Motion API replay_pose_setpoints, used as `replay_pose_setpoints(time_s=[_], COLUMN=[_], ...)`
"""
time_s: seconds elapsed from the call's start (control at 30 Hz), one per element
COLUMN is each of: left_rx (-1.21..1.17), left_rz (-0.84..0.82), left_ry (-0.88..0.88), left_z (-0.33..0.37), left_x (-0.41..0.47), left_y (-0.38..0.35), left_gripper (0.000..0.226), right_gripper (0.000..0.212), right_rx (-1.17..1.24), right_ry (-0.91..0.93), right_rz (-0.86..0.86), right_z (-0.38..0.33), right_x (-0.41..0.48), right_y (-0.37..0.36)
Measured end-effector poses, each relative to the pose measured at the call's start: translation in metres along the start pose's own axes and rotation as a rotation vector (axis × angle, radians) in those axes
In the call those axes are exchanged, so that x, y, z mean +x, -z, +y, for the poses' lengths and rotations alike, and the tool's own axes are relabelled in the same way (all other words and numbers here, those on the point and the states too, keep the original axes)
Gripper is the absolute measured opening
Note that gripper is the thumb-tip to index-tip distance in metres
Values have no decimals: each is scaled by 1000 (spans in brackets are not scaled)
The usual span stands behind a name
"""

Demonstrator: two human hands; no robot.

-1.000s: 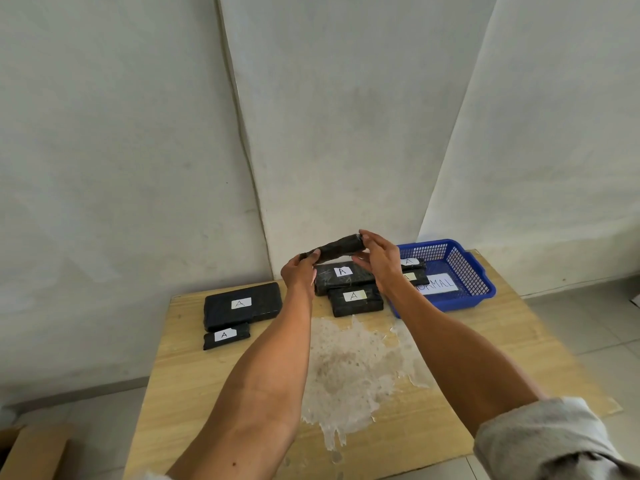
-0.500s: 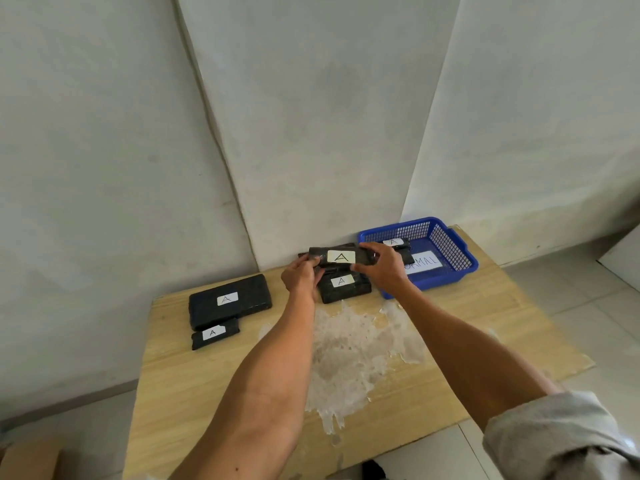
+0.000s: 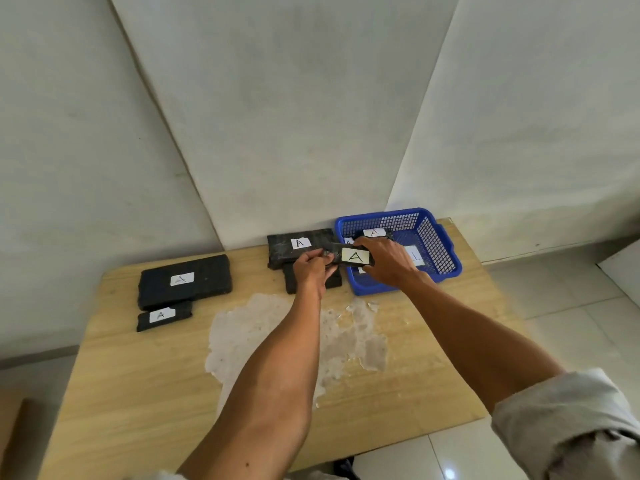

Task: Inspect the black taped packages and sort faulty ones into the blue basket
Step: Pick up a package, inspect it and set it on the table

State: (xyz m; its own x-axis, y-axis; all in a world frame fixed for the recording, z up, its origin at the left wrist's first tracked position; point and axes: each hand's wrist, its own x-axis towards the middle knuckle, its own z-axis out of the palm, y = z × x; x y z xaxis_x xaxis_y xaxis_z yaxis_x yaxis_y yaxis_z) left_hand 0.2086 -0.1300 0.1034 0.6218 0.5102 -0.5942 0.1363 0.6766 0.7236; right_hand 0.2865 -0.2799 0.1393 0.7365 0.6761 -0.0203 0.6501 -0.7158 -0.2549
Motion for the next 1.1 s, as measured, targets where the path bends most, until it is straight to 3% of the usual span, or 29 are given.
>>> replay_pose_setpoints(time_s=[0.1, 0.23, 0.33, 0.43, 0.57, 0.9, 1.1], left_rx=[122, 871, 1352, 1672, 1828, 1923, 1878], left_rz=[-9, 74, 54, -105, -223, -45, 19], left_ry=[-46, -298, -272, -194, -92, -508, -595], left_z=[-13, -46, -80, -115, -151, -191, -198], left_x=[12, 34, 45, 53, 63, 92, 92], left_y=[-16, -11, 12, 35, 62, 101, 105], left_gripper=[18, 28, 42, 59, 73, 65, 64], right_gripper=[59, 54, 51, 50, 40, 40, 40], right_rx=[-96, -123, -174, -191, -207, -121, -90], right_ry=[8, -93, -117, -117, -81, -25, -14], right_rz=[-36, -65, -150, -240, -344, -284, -229], right_z=[31, 72, 90, 103, 114, 144, 150], right_x=[15, 34, 42, 47, 59, 78, 79], right_y=[0, -12, -31, -58, -89, -127, -134])
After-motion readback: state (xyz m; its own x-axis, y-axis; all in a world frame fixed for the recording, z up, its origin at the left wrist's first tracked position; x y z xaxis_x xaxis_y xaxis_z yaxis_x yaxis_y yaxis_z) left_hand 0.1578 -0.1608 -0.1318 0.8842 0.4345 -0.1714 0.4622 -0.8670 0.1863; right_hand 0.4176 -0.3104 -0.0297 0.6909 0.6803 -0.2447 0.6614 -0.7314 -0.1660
